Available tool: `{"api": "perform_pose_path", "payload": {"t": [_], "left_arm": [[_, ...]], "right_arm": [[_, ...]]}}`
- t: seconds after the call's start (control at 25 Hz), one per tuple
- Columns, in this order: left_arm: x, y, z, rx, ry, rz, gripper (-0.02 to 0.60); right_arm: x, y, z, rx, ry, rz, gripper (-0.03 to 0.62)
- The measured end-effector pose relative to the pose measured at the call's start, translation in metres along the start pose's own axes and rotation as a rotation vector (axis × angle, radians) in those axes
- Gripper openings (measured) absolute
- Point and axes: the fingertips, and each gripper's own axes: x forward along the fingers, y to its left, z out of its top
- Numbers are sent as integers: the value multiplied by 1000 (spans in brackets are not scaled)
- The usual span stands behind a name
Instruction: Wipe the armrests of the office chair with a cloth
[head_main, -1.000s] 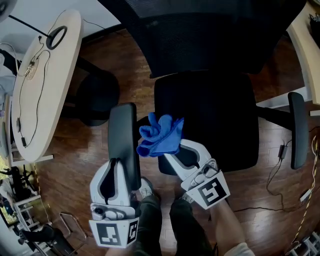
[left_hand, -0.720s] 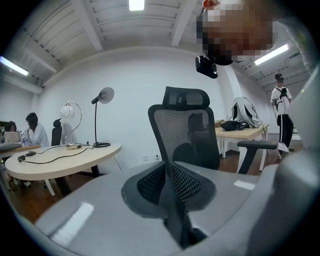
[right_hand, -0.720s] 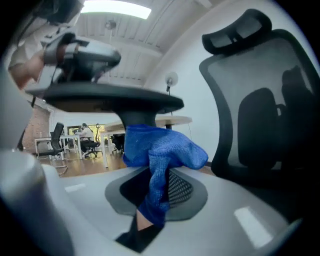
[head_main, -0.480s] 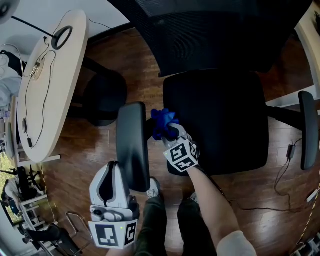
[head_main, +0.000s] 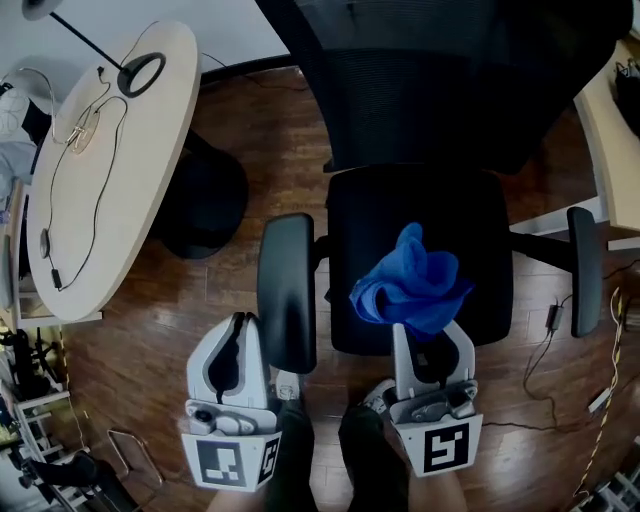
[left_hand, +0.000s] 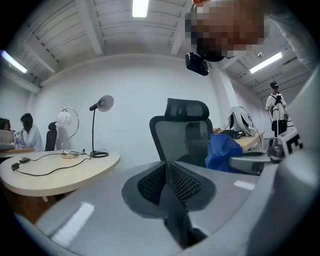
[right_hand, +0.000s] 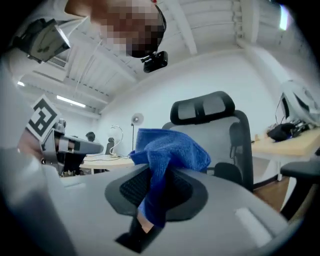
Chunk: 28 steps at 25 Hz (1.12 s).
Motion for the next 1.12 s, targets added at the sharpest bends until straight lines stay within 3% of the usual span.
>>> {"api": "perform_pose_path", "payload": {"t": [0.2, 0.4, 0.48, 0.6, 0.68, 0.72, 0.76, 0.84, 0.88, 0.92, 1.0, 1.04, 1.08, 1.12], "left_arm": [[-20, 27, 28, -7, -22, -51, 95], [-42, 68, 3, 22, -21, -140, 95], [-58, 82, -25, 41, 85, -203, 95], [-98, 117, -85, -80, 406, -215, 95], [-118, 144, -111, -144, 526, -213, 95], [-121, 157, -112, -137, 499, -223, 95], [-118, 169, -104, -95, 402, -242, 95], [-102, 188, -76, 41, 106, -299, 95], [-95, 196, -67, 96, -15, -325, 95], [-92, 204, -65, 127, -83, -344, 95], [-92, 216, -76, 135, -107, -362, 95], [-95, 220, -86, 117, -75, -363, 95], [-104, 222, -104, 67, 15, -355, 95], [-120, 222, -131, -18, 170, -336, 95]], "right_arm": [[12, 50, 61, -3, -22, -40, 77], [20, 113, 55, -15, 1, -139, 77], [15, 135, 32, 11, 34, -204, 77], [12, 182, 4, 27, 53, -292, 77], [12, 216, -10, 37, 52, -347, 77], [13, 232, -20, 45, 56, -374, 77], [15, 247, -32, 55, 61, -396, 77], [21, 270, -60, 65, 74, -426, 77], [25, 278, -77, 62, 84, -436, 76], [28, 283, -97, 56, 95, -448, 77], [33, 277, -151, 48, 142, -489, 75], [35, 266, -183, 53, 180, -520, 76], [36, 250, -213, 62, 218, -555, 76], [39, 232, -236, 71, 247, -591, 76]]}}
